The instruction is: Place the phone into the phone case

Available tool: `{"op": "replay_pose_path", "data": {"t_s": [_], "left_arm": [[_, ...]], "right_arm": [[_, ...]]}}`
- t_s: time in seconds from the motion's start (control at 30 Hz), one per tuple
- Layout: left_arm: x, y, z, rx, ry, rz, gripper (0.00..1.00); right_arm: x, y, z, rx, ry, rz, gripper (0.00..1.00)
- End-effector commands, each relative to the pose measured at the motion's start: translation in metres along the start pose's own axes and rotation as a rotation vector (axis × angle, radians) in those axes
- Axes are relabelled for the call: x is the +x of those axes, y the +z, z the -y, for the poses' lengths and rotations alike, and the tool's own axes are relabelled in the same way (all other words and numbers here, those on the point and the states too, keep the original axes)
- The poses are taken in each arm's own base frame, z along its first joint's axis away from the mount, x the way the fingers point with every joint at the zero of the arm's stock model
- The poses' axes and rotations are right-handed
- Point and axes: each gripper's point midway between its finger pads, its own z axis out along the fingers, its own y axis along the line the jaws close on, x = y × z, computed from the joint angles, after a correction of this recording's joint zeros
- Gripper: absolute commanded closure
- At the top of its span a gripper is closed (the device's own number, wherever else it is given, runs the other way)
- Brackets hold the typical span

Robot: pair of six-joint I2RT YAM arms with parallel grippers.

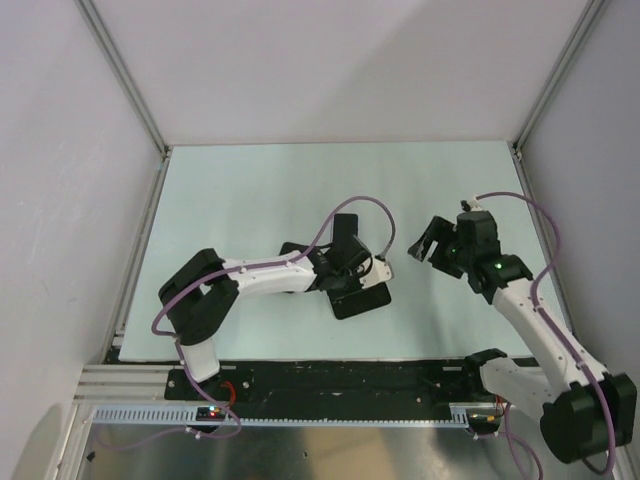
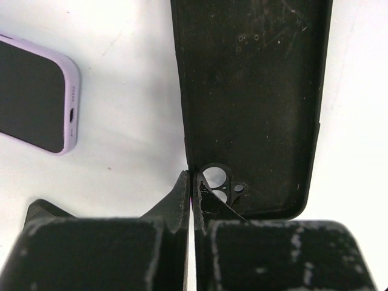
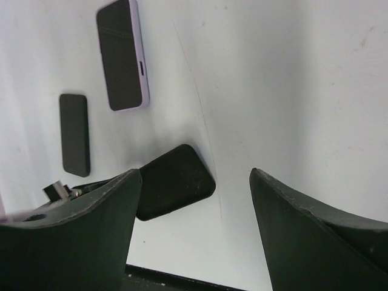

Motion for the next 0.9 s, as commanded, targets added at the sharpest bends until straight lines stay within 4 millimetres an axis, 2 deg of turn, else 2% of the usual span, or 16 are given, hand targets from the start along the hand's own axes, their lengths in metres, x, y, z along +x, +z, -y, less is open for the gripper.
{"op": "replay_pose_path", "data": {"t_s": [0.0,0.2,0.33,0.4,0.47,0.57,0.67,0.77,0.83,0.87], "left_arm": [[-0.003,0.001,0.000,0.026,0.168,0.025,1.00],[-0.001,-0.002,-0.010,0.004,0.211,0.023,0.98],[-0.001,-0.005,-0.021,-0.024,0.233,0.020,0.92],[0.001,-0.006,-0.028,-0.037,0.216,0.018,0.86],[0.000,-0.007,-0.035,-0.053,0.184,0.021,0.76],[-0.006,-0.011,-0.048,-0.096,0.121,0.039,0.68],[-0.014,-0.019,-0.064,-0.149,-0.010,0.066,0.66],[-0.025,-0.041,-0.088,-0.239,-0.256,0.143,0.64],[-0.023,-0.061,-0.114,-0.349,-0.468,0.184,0.58],[-0.017,-0.068,-0.125,-0.406,-0.568,0.195,0.51]], "right_arm": [[0.003,0.023,-0.015,-0.045,-0.007,-0.001,0.23],[0.033,0.056,-0.007,0.005,-0.024,-0.083,0.23],[0.049,0.068,0.000,0.019,-0.016,-0.117,0.23],[0.055,0.070,0.003,0.021,-0.011,-0.126,0.23],[0.060,0.071,0.005,0.023,-0.006,-0.132,0.23],[0.065,0.071,0.009,0.028,0.002,-0.136,0.23],[0.070,0.071,0.013,0.033,0.009,-0.142,0.23],[0.080,0.069,0.015,0.032,0.008,-0.157,0.24],[0.088,0.068,0.016,0.032,-0.002,-0.167,0.24],[0.091,0.068,0.015,0.032,-0.008,-0.168,0.24]]}}
